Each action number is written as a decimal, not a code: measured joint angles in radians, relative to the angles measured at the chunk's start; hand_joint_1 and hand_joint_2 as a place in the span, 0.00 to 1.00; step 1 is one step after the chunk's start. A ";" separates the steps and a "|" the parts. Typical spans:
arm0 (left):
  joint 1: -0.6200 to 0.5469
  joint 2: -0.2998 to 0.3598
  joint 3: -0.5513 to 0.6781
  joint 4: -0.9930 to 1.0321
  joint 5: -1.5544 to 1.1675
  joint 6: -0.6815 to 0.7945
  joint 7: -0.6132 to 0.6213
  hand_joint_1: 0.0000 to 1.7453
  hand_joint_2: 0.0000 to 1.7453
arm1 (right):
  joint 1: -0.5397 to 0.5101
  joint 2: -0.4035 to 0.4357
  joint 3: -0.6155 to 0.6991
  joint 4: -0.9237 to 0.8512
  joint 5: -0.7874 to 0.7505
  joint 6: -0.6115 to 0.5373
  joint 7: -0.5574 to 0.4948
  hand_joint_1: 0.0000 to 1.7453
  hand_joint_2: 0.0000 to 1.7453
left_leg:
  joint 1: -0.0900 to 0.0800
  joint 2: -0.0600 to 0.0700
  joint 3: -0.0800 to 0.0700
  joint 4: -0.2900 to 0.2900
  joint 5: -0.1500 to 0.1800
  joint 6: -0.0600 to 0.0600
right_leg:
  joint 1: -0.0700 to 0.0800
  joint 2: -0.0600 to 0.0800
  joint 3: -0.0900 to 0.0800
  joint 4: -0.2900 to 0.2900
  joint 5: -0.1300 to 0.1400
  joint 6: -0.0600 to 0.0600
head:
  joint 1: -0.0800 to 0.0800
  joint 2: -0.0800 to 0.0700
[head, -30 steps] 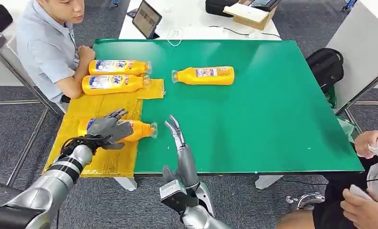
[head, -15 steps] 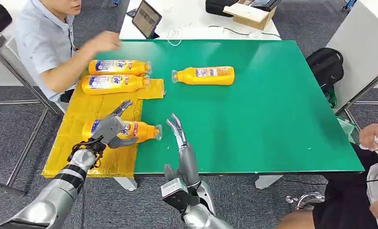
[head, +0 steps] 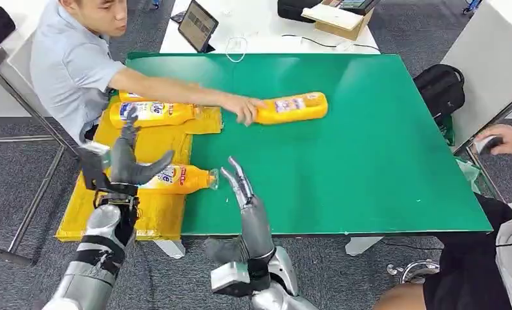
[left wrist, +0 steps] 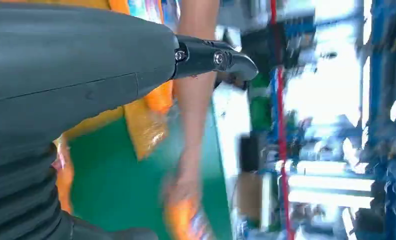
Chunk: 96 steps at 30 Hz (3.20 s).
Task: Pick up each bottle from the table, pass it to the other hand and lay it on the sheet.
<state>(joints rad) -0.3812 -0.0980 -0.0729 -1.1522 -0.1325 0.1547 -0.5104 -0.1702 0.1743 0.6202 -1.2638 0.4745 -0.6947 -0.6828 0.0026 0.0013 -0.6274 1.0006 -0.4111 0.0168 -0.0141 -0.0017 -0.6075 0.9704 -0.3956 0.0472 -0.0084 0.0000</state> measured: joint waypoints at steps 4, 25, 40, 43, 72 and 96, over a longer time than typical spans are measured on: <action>0.142 0.001 0.029 -0.150 -0.035 0.089 -0.009 0.00 1.00 | 0.042 -0.036 -0.139 0.011 0.232 0.000 0.129 0.00 1.00 | 0.000 0.000 0.000 0.000 -0.001 0.000 | 0.000 0.000 0.000 0.000 -0.002 0.001 | 0.000 0.000; 0.299 -0.041 0.012 -0.379 -0.160 0.241 0.046 0.00 1.00 | -0.155 -0.136 -0.407 0.373 0.482 0.098 0.325 0.00 1.00 | 0.000 -0.001 -0.001 0.000 0.000 0.000 | 0.000 0.000 0.000 0.000 -0.001 0.002 | 0.000 0.000; 0.270 -0.040 -0.037 -0.323 -0.138 0.181 0.082 0.00 1.00 | -0.320 -0.151 -0.420 0.662 0.498 0.143 0.390 0.00 1.00 | -0.001 -0.001 -0.001 0.001 0.000 0.000 | 0.000 0.000 0.000 0.000 -0.001 0.002 | 0.000 0.000; 0.270 -0.039 -0.045 -0.323 -0.138 0.180 0.084 0.00 1.00 | -0.320 -0.150 -0.420 0.685 0.499 0.148 0.390 0.00 1.00 | 0.000 -0.001 -0.001 0.001 0.000 0.000 | 0.000 0.000 0.000 0.000 -0.001 0.002 | 0.000 0.000; 0.349 -0.031 -0.059 -0.421 -0.171 0.090 0.159 0.00 1.00 | -0.370 -0.188 -0.386 0.694 0.761 0.315 0.693 0.00 1.00 | 0.000 -0.001 0.009 0.000 0.000 0.000 | 0.000 0.000 0.010 -0.001 -0.002 0.002 | 0.000 0.000; 0.298 -0.020 -0.094 -0.352 -0.088 0.057 0.150 0.00 1.00 | -0.458 -0.188 -0.415 0.809 0.564 0.494 0.469 0.98 1.00 | 0.000 0.000 0.016 0.000 0.000 0.000 | 0.000 0.000 0.015 -0.001 -0.002 0.002 | 0.000 0.000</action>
<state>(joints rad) -0.0829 -0.1183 -0.1671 -1.5038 -0.2201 0.2114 -0.3605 -0.6284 -0.0141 0.2052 -0.4543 1.0385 -0.2010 -0.2139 0.0024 0.0008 -0.6117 1.0008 -0.4115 0.0172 -0.0142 -0.0019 -0.5922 0.9693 -0.3974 0.0488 -0.0084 0.0000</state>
